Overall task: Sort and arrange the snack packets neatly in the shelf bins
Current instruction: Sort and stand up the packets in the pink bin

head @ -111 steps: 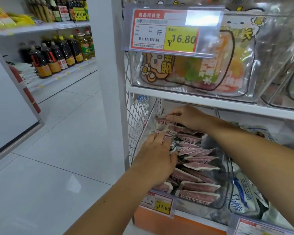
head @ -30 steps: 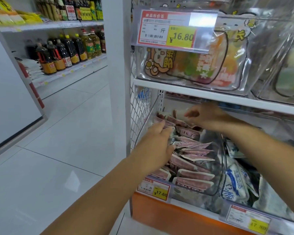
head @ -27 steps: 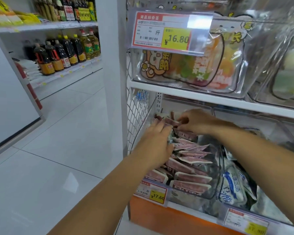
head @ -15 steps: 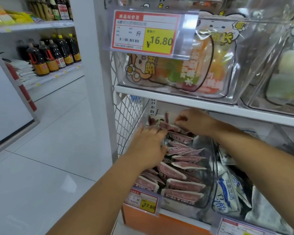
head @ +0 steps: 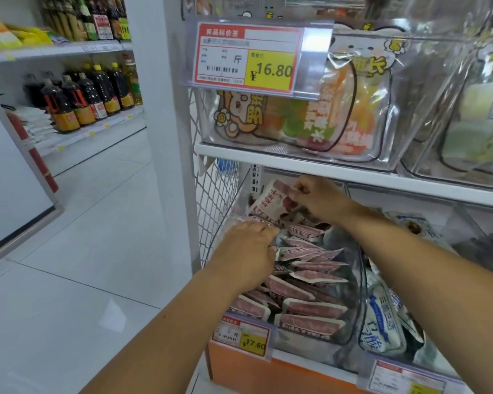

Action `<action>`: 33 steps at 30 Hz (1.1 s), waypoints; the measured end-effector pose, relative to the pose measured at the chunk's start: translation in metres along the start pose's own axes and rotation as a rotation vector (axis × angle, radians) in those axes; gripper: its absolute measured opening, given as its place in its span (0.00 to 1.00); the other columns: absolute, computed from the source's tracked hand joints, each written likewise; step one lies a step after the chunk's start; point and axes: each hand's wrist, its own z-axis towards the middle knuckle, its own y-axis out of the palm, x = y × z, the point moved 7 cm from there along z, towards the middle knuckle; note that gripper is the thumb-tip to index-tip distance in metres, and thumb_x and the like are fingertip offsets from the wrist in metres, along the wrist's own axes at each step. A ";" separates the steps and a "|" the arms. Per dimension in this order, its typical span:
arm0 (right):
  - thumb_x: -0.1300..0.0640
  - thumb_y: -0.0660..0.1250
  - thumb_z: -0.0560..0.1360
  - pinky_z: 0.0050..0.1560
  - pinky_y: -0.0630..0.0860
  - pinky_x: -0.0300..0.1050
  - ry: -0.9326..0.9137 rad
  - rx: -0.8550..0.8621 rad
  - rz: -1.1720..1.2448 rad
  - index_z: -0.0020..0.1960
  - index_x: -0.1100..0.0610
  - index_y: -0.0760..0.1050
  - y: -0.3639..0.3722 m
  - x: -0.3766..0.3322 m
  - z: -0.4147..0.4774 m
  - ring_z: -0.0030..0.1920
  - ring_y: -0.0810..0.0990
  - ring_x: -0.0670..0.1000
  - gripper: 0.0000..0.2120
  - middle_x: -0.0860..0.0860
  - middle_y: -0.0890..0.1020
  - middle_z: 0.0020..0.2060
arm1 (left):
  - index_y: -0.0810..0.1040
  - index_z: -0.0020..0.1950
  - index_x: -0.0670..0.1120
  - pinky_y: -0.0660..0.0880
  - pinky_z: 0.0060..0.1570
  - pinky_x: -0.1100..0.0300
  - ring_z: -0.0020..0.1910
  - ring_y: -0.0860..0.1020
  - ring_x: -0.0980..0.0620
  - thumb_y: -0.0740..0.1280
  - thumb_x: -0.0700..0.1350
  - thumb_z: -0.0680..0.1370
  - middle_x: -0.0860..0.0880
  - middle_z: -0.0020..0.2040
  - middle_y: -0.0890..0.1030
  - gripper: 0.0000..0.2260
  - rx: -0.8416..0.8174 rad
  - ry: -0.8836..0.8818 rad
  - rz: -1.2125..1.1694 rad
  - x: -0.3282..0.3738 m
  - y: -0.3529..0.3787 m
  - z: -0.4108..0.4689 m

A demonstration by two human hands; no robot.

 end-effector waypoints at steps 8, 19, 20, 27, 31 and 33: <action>0.48 0.64 0.78 0.21 0.62 0.27 0.016 0.010 0.018 0.38 0.51 0.74 0.006 0.004 0.005 0.20 0.71 0.36 0.12 0.50 0.84 0.38 | 0.61 0.76 0.49 0.50 0.72 0.59 0.73 0.59 0.50 0.55 0.49 0.82 0.50 0.75 0.64 0.22 0.015 0.007 -0.006 0.000 0.000 -0.003; 0.56 0.64 0.79 0.49 0.82 0.49 0.176 0.061 0.623 0.49 0.58 0.78 -0.023 -0.001 -0.052 0.44 0.84 0.53 0.07 0.56 0.84 0.43 | 0.59 0.70 0.56 0.69 0.47 0.77 0.49 0.73 0.72 0.72 0.50 0.75 0.61 0.59 0.68 0.29 0.385 -0.262 -0.807 -0.009 -0.039 -0.011; 0.57 0.64 0.78 0.49 0.81 0.48 0.166 0.020 0.663 0.49 0.59 0.78 -0.022 -0.001 -0.058 0.45 0.84 0.54 0.06 0.56 0.84 0.43 | 0.61 0.67 0.57 0.71 0.43 0.76 0.47 0.75 0.73 0.73 0.47 0.74 0.61 0.58 0.72 0.27 0.343 -0.272 -0.896 -0.010 -0.037 -0.009; 0.58 0.72 0.71 0.51 0.72 0.32 0.014 -0.081 0.092 0.67 0.47 0.70 -0.030 -0.019 -0.081 0.56 0.77 0.42 0.26 0.41 0.78 0.58 | 0.72 0.50 0.51 0.73 0.33 0.72 0.44 0.78 0.61 0.72 0.43 0.75 0.56 0.49 0.79 0.10 0.303 -0.203 -0.762 -0.006 -0.045 -0.020; 0.51 0.71 0.72 0.47 0.70 0.28 -0.211 -0.099 -0.211 0.66 0.42 0.71 -0.015 -0.045 -0.088 0.53 0.75 0.42 0.24 0.42 0.76 0.53 | 0.76 0.58 0.54 0.73 0.43 0.63 0.46 0.76 0.58 0.72 0.45 0.74 0.57 0.50 0.80 0.15 0.297 -0.040 -0.470 0.010 -0.054 -0.026; 0.51 0.69 0.74 0.46 0.76 0.41 -0.203 -0.016 -0.217 0.58 0.47 0.76 -0.016 -0.046 -0.085 0.48 0.79 0.48 0.13 0.46 0.80 0.48 | 0.72 0.65 0.56 0.74 0.49 0.62 0.49 0.77 0.59 0.72 0.44 0.74 0.58 0.54 0.79 0.21 0.350 -0.072 -0.476 0.006 -0.061 -0.029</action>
